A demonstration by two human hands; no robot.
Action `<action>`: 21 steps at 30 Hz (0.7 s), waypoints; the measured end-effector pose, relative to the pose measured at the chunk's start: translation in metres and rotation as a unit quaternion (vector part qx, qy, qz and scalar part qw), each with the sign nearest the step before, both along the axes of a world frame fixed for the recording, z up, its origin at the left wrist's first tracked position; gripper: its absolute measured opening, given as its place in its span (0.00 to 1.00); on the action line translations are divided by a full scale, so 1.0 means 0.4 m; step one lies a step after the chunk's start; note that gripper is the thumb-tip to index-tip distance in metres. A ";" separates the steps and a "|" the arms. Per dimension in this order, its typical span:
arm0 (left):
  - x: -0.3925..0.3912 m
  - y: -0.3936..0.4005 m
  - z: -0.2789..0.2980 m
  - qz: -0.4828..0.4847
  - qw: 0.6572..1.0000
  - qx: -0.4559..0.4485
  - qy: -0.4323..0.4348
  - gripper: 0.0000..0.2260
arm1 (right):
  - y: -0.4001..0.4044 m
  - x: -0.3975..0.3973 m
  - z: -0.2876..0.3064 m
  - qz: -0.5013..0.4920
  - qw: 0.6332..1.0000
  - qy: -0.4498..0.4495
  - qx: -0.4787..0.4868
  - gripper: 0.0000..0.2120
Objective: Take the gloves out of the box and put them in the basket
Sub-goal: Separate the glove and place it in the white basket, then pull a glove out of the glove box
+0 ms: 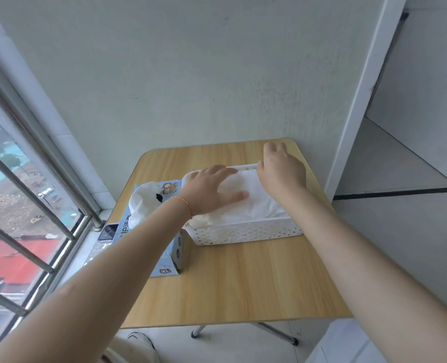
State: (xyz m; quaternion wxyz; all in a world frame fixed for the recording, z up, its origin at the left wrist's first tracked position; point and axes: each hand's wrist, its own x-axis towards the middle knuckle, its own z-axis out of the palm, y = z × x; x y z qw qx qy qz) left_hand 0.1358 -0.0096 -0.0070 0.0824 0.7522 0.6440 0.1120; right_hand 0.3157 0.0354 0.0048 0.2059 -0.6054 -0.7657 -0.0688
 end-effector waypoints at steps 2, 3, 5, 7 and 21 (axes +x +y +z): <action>-0.039 -0.016 0.031 0.031 0.994 0.103 -0.028 0.19 | -0.010 -0.048 0.013 0.077 0.994 0.061 -0.046 0.07; -0.064 -0.025 0.046 0.053 0.987 0.147 -0.038 0.14 | -0.020 -0.073 0.016 0.112 0.987 0.090 -0.077 0.08; -0.136 -0.051 0.070 0.111 0.972 0.197 -0.068 0.09 | -0.043 -0.138 0.017 0.162 0.968 0.137 -0.131 0.09; -0.200 -0.073 0.083 0.161 0.959 0.214 -0.090 0.06 | -0.059 -0.191 0.016 0.185 0.959 0.150 -0.153 0.10; -0.420 -0.192 0.036 0.230 0.945 0.027 -0.233 0.07 | -0.160 -0.459 0.006 0.294 0.919 0.116 -0.238 0.05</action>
